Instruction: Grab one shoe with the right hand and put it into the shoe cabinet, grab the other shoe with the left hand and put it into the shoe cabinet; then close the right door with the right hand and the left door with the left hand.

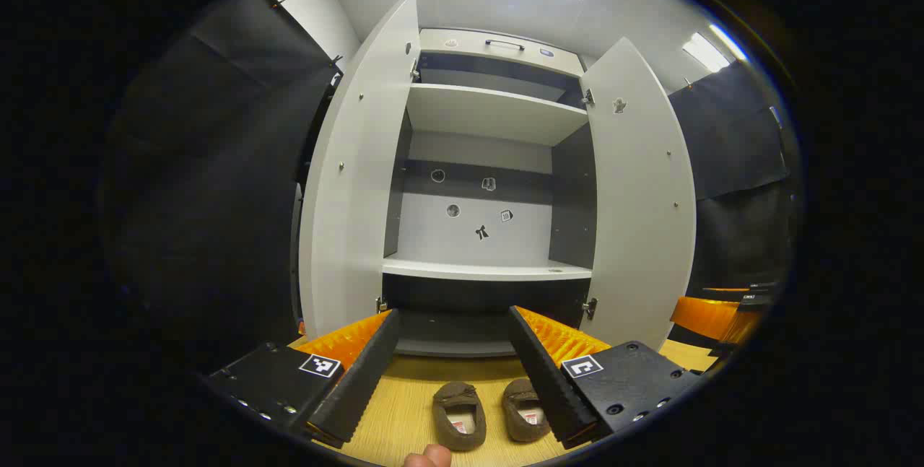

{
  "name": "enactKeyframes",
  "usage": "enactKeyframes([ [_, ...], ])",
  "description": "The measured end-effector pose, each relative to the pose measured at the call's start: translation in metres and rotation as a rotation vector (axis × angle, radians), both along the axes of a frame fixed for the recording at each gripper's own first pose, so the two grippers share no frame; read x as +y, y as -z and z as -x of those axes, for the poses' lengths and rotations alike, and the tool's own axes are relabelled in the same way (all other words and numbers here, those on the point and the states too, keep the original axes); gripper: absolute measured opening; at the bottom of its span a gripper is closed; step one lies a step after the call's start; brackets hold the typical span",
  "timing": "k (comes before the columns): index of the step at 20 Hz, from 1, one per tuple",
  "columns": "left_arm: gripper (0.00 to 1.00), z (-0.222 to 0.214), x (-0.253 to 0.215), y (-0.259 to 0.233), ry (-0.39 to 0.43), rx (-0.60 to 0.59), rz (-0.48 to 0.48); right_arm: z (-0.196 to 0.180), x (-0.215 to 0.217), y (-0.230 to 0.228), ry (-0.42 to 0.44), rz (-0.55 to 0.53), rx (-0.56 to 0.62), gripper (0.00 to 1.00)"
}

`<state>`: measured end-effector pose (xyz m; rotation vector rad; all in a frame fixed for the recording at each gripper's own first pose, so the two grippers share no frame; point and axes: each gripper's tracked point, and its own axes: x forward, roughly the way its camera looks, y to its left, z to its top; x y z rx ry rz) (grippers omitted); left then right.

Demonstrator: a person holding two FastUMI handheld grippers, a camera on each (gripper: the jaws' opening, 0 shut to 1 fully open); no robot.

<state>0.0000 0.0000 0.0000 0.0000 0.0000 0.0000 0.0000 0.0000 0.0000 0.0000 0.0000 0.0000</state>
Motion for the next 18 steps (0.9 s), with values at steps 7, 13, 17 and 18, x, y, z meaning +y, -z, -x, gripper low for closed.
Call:
enactKeyframes([
  [7,0.95,0.001,0.000,-0.004,-0.015,-0.028,-0.017,-0.005,0.009,-0.004,-0.029,0.015,-0.013,0.99],
  [13,0.95,0.007,0.001,-0.012,-0.025,-0.039,-0.014,-0.004,0.019,-0.008,-0.056,0.029,-0.020,0.99],
  [17,0.95,0.013,0.004,-0.017,-0.031,-0.048,-0.007,0.003,0.022,-0.012,-0.064,0.037,-0.031,0.99],
  [18,0.95,0.014,0.003,-0.017,-0.030,-0.049,-0.005,0.004,0.022,-0.011,-0.063,0.041,-0.028,0.94],
])
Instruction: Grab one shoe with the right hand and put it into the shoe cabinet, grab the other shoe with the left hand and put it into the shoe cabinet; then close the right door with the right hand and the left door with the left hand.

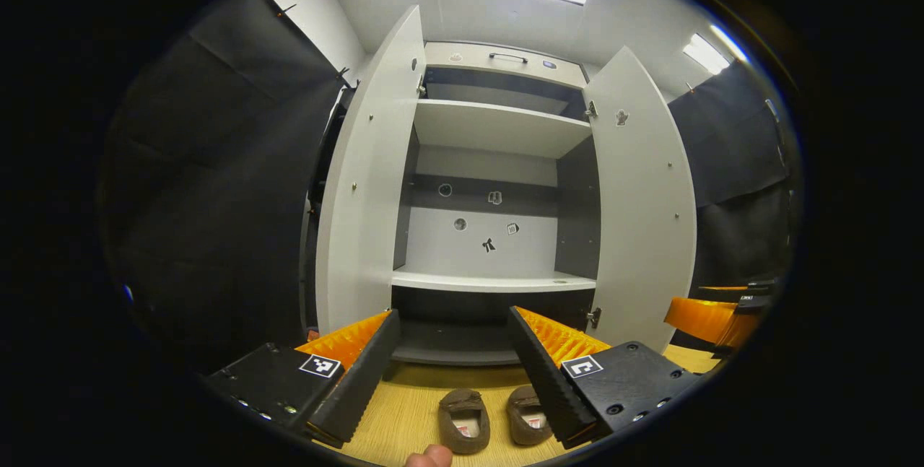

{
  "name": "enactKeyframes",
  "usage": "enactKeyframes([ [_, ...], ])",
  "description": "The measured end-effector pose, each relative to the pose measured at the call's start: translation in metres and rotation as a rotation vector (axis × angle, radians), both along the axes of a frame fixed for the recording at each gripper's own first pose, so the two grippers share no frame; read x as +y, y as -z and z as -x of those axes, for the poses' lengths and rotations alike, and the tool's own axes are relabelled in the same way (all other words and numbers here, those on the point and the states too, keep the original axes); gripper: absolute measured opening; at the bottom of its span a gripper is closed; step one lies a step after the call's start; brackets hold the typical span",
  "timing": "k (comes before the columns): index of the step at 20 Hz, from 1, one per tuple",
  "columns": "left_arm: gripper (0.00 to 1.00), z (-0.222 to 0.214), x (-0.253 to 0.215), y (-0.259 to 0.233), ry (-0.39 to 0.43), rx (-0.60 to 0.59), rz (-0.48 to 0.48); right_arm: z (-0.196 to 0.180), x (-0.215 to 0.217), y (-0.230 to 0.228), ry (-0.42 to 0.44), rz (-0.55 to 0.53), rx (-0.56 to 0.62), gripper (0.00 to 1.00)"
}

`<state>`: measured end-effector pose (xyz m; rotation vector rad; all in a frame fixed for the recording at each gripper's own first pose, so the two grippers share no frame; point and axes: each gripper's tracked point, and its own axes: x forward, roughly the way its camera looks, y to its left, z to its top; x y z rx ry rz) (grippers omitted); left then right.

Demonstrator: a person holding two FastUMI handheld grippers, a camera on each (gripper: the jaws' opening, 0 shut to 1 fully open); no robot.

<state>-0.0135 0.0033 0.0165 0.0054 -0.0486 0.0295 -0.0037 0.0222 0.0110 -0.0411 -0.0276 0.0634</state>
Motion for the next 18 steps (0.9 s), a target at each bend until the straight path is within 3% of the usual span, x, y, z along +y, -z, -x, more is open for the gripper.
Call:
enactKeyframes([
  [3,0.95,0.003,-0.001,-0.003,0.005,-0.005,-0.004,-0.001,0.003,0.004,-0.003,0.002,0.019,0.99],
  [10,0.95,0.006,0.002,-0.005,0.004,-0.007,-0.006,-0.021,0.013,0.030,-0.018,0.033,0.109,0.94],
  [11,0.95,0.005,0.003,-0.005,0.006,-0.004,-0.005,-0.028,0.016,0.038,-0.021,0.043,0.132,0.99],
  [15,0.95,0.007,0.005,-0.008,0.008,-0.006,0.002,-0.058,0.034,0.078,-0.074,0.067,0.249,0.95],
  [18,0.95,0.006,0.008,-0.005,0.001,0.009,-0.004,-0.082,0.045,0.115,-0.095,0.077,0.345,0.99],
])
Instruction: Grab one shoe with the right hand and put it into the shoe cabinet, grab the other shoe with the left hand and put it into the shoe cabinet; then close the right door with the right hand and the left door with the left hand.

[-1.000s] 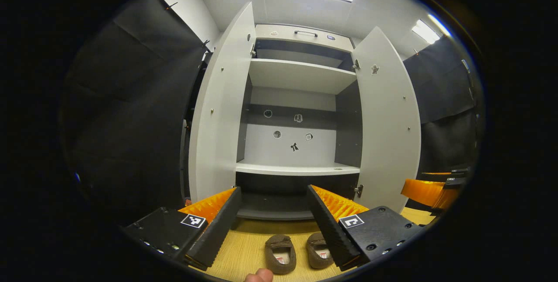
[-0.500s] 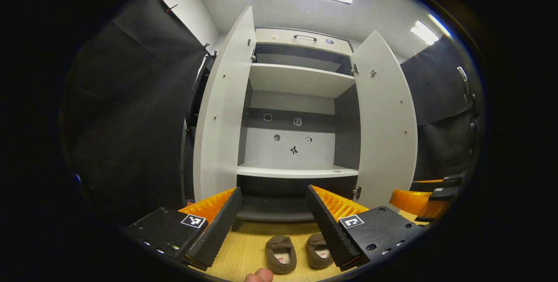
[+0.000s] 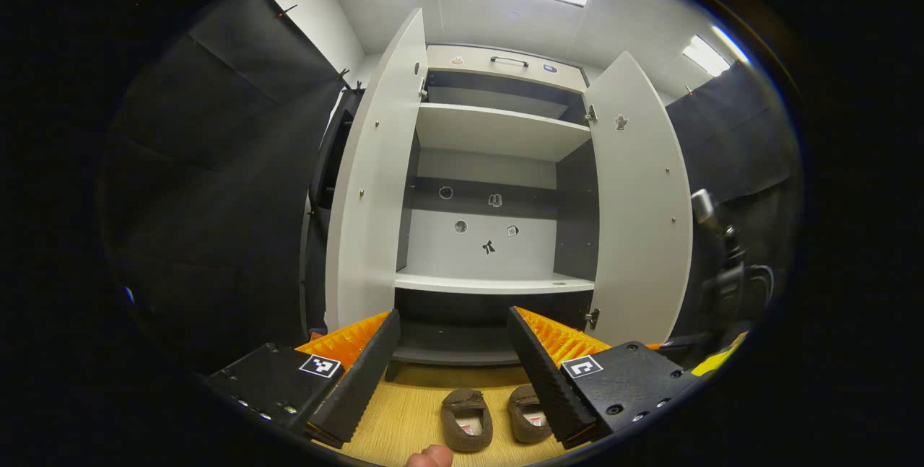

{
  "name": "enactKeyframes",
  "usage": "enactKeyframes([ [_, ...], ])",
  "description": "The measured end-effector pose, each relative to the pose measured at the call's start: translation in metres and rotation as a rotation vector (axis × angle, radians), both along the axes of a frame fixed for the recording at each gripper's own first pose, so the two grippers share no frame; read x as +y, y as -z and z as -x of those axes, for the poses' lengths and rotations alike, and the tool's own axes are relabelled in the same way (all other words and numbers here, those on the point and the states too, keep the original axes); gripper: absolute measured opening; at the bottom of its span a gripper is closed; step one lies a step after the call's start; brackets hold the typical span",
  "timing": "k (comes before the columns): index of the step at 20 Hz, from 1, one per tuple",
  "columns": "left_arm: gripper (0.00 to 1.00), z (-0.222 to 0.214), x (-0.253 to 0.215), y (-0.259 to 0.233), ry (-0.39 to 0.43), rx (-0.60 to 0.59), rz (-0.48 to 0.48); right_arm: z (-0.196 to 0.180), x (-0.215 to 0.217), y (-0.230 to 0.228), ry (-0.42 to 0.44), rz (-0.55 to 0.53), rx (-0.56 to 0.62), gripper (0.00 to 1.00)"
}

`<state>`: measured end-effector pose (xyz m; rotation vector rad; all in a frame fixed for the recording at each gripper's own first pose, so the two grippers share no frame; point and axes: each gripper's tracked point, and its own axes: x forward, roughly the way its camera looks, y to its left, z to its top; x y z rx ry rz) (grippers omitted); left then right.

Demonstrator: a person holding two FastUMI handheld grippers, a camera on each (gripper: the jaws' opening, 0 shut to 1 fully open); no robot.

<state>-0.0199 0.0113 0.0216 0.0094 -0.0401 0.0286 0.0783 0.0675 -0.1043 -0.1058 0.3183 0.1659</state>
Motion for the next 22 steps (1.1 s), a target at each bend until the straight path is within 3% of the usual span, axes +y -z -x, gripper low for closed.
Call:
enactKeyframes([
  [1,0.95,0.001,0.001,0.001,-0.001,0.002,0.000,-0.006,0.002,0.015,-0.002,0.003,0.037,0.95],
  [6,0.95,0.000,0.010,-0.001,-0.009,0.001,-0.005,-0.037,0.000,0.092,-0.013,0.059,0.201,0.99],
  [12,0.95,-0.004,0.019,-0.006,-0.026,-0.026,-0.038,-0.053,-0.003,0.156,-0.010,0.111,0.354,0.86],
  [13,0.95,-0.004,0.019,-0.006,-0.026,-0.023,-0.036,-0.058,-0.004,0.164,-0.005,0.123,0.368,0.78],
  [16,0.95,-0.004,0.021,-0.001,-0.030,-0.011,-0.029,-0.074,-0.008,0.182,0.038,0.138,0.411,0.70],
  [17,0.95,-0.005,0.022,-0.001,-0.031,-0.010,-0.028,-0.078,-0.010,0.187,0.056,0.137,0.422,0.60],
  [18,0.95,-0.005,0.023,-0.001,-0.033,-0.010,-0.028,-0.082,-0.011,0.189,0.071,0.135,0.428,0.61],
  [22,0.95,-0.006,0.027,0.002,-0.044,-0.006,-0.027,-0.097,-0.014,0.198,0.122,0.130,0.441,0.39],
])
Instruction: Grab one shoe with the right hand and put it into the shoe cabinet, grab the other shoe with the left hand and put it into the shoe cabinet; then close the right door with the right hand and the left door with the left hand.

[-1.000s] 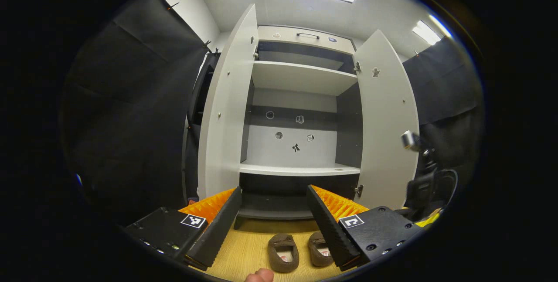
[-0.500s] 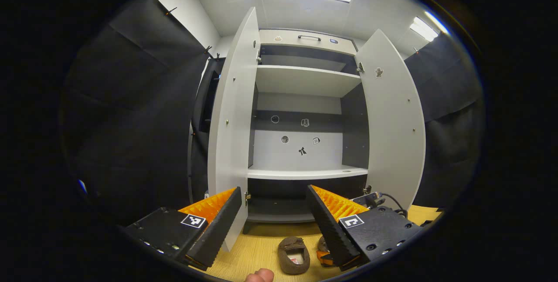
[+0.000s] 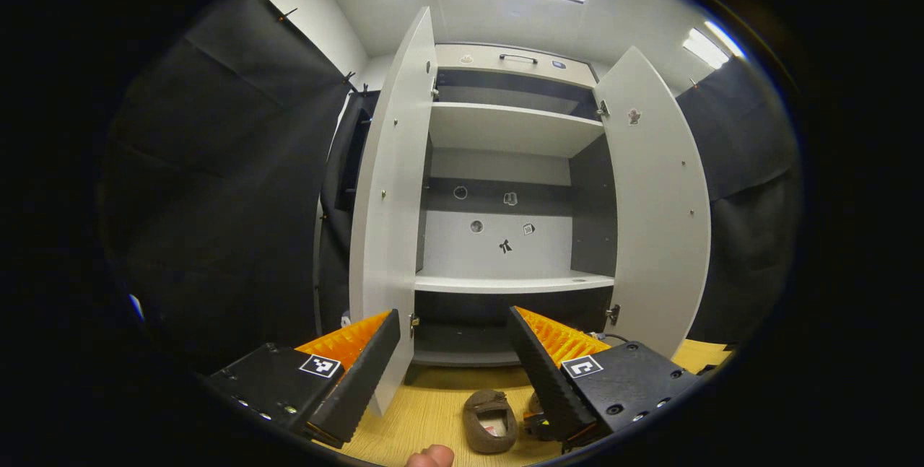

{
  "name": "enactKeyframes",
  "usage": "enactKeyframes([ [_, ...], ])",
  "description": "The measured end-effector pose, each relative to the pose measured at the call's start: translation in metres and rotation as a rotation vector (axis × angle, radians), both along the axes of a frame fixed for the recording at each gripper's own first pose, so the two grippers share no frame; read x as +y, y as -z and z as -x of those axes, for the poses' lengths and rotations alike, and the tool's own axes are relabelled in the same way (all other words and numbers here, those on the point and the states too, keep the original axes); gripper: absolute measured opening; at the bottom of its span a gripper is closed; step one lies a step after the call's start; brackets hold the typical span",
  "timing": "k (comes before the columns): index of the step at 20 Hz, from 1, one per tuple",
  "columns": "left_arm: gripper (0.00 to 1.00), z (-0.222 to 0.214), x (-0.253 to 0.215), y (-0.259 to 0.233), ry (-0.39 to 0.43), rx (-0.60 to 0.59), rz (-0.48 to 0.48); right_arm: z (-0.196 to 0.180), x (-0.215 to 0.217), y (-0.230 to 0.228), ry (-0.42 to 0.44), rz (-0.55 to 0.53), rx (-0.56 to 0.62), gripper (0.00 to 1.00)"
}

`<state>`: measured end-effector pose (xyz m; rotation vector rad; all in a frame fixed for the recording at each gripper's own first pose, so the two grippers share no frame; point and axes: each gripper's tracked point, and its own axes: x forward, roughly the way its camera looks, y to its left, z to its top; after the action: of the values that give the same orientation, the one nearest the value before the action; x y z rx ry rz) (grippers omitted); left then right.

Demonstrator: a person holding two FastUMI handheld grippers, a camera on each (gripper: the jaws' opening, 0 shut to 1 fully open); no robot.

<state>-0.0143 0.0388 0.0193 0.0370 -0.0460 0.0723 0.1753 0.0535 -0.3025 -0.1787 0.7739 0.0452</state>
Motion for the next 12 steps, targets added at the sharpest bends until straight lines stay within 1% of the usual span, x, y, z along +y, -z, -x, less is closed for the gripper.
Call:
enactKeyframes([
  [1,0.95,-0.001,0.001,0.000,-0.003,0.002,0.001,-0.004,-0.001,0.000,0.012,-0.002,-0.003,0.40],
  [3,0.95,-0.001,0.002,-0.001,-0.004,0.001,0.004,-0.009,-0.003,0.003,0.031,-0.002,-0.002,0.36],
  [4,0.95,-0.001,0.002,0.000,-0.005,0.000,0.006,-0.011,-0.005,0.005,0.045,0.000,-0.009,0.29],
  [5,0.95,-0.001,0.002,0.001,-0.005,0.000,0.008,-0.013,-0.007,0.006,0.054,0.006,-0.021,0.28],
  [6,0.95,-0.001,0.002,0.002,-0.005,0.003,0.011,-0.014,-0.008,0.006,0.055,0.013,-0.036,0.19],
  [8,0.95,-0.002,0.001,0.002,0.000,0.005,0.020,-0.011,-0.013,0.005,0.032,0.040,-0.076,0.13],
  [9,0.95,-0.002,0.001,0.003,0.003,0.003,0.023,-0.013,-0.012,0.003,0.022,0.048,-0.097,0.06],
  [12,0.95,0.000,0.003,0.001,0.000,-0.005,0.024,-0.011,-0.010,-0.004,0.014,0.052,-0.131,0.04],
])
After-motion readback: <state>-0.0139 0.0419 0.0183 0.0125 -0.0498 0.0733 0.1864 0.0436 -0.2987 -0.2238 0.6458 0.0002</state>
